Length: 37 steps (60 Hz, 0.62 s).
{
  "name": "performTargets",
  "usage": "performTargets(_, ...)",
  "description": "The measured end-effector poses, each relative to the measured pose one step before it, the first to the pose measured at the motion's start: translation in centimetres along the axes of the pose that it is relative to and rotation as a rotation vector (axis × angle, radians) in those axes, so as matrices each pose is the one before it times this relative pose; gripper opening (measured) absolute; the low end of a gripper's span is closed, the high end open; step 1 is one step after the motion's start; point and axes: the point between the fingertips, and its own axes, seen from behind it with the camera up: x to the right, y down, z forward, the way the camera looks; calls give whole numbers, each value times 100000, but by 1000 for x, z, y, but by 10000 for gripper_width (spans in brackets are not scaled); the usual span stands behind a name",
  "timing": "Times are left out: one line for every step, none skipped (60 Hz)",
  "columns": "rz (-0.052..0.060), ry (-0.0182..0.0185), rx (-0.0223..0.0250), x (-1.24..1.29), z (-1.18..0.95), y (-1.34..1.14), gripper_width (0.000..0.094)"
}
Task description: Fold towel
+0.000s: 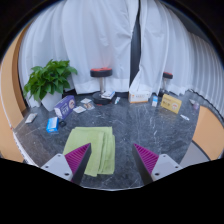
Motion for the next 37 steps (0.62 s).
performTargets(-372,120,912,-209,-662,-230,847)
performTargets(-180,174,921,-189,-669,-240,850)
performTargets(-69,214,906,-214,-680,-235,851)
performTargets(-193,343,1087,-213,-621,-145,850)
performTargets(-162,409,685,-234,-826,-389,850)
performTargets(-264,447,1210,-207,-716,-253,851)
performTargets(-343,468,1244,-220,-719,-230,851)
performTargets(-328,439,1090,-234,-712,-168,847)
performTargets(-230,437,799,-250,-716,-89,847)
performTargets(-163,465,564,-249,-731,-11,847)
performTargets(-122,347,415,-304,-761,12,848)
performTargets(-99,74,582,-209,-833,55,850)
performTargets(63,105,381,-429,-727,10,851)
performTargets(111,74,431,-369,-758,63,850)
performTargets(123,168,320,-320,-784,88,853)
performTargets(4,387,268,-307,-829,66,849)
performTargets(1,221,324,-296,-794,79,848)
performTargets(-27,152,348,-316,-794,87,848)
performTargets(-23,174,336,-290,-772,123,847)
performTargets(1,272,292,-290,-790,128,847)
performTargets(69,338,210,-230,-765,122,848)
performTargets(134,275,131,-274,-742,141,852)
performTargets(169,59,-8,-305,-738,179,852)
performTargets(295,-11,77,-288,-697,339,852)
performTargets(357,-103,-239,-324,-649,130,852)
performTargets(435,-151,-250,-185,-736,153,850)
performTargets(289,-84,-80,-233,-611,151,850)
performTargets(135,-86,-243,-198,-582,145,846)
performTargets(117,-116,-399,-209,-563,192,847)
performTargets(131,-136,-522,-190,-516,198,848)
performTargets(156,-102,-497,-209,-492,177,848)
performTargets(180,-20,-318,-162,-446,146,846)
performTargets(178,-2,-9,-136,-431,78,846)
performTargets(94,-4,269,-136,-393,52,851)
performTargets(-41,9,666,-146,-297,259,850)
performTargets(-303,36,140,-57,-338,-78,850)
performTargets(-445,98,31,-23,-271,-91,849)
